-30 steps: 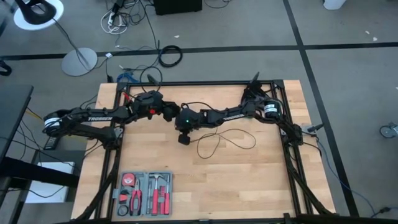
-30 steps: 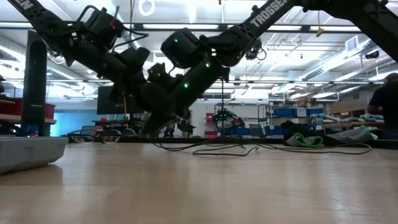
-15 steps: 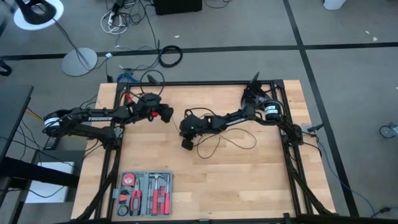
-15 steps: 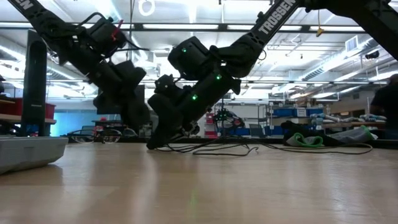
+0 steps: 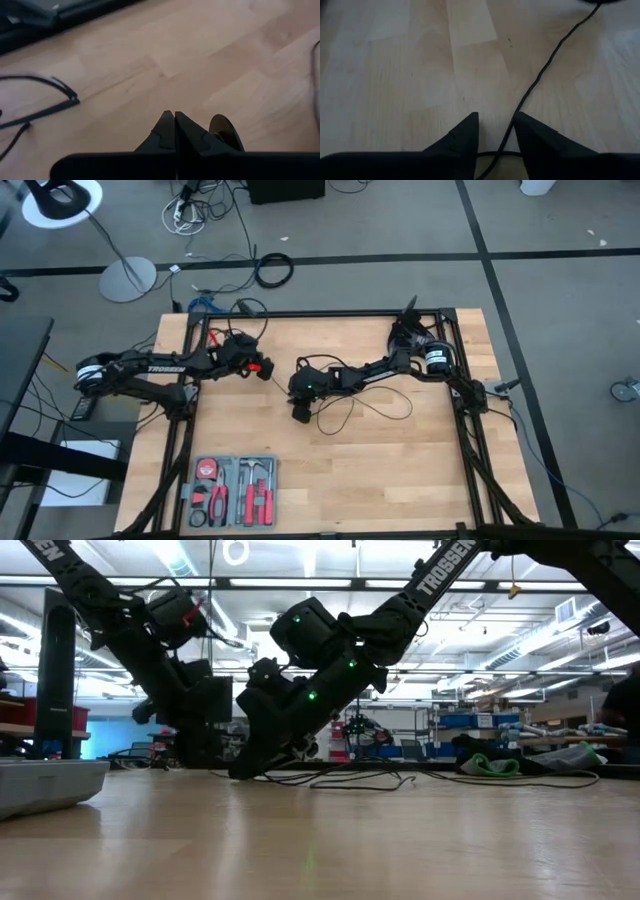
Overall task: Coil cords
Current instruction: Coil the black wire onto the black spool
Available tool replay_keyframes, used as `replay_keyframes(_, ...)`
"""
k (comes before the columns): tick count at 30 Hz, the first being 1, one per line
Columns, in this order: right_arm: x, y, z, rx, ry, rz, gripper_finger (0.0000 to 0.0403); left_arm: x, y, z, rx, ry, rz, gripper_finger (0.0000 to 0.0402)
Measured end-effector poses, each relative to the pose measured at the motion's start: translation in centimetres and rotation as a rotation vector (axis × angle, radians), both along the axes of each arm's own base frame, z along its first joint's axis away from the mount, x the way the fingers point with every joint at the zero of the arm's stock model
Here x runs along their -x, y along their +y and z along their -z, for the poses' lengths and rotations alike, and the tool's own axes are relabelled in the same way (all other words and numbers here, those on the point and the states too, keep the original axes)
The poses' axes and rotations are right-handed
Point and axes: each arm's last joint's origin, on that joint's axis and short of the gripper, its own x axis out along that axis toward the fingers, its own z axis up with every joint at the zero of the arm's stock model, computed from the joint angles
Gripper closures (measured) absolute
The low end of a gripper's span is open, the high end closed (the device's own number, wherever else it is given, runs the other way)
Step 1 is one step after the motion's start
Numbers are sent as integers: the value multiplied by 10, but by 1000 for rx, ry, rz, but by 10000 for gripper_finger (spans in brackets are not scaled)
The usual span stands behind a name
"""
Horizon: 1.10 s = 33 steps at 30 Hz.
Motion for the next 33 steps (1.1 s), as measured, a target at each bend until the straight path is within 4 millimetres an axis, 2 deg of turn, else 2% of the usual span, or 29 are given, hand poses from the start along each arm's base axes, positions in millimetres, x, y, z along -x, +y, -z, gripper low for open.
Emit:
replay_keyframes(5,1,-3,-4,5,-1,-1,258,-5,2,10,16,24,-1,402)
replay_keyframes(11,3,-11,-30,37,-58,1,257,-6,2,9,14,1,10,402)
replay_keyframes(16,-2,-13,-34,94,-142,-23,259,-7,2,9,16,-7,15,402)
replay_keyframes(24,-5,-6,-24,166,-132,29,268,-7,2,8,17,-16,22,402)
replay_keyframes(28,-10,-4,0,157,-122,32,275,-7,2,8,17,-18,22,402)
replay_keyframes(30,-17,-5,9,143,-127,45,278,-7,2,8,16,-19,22,402)
replay_keyframes(33,-26,-6,8,142,-141,66,284,-7,2,8,19,-14,22,402)
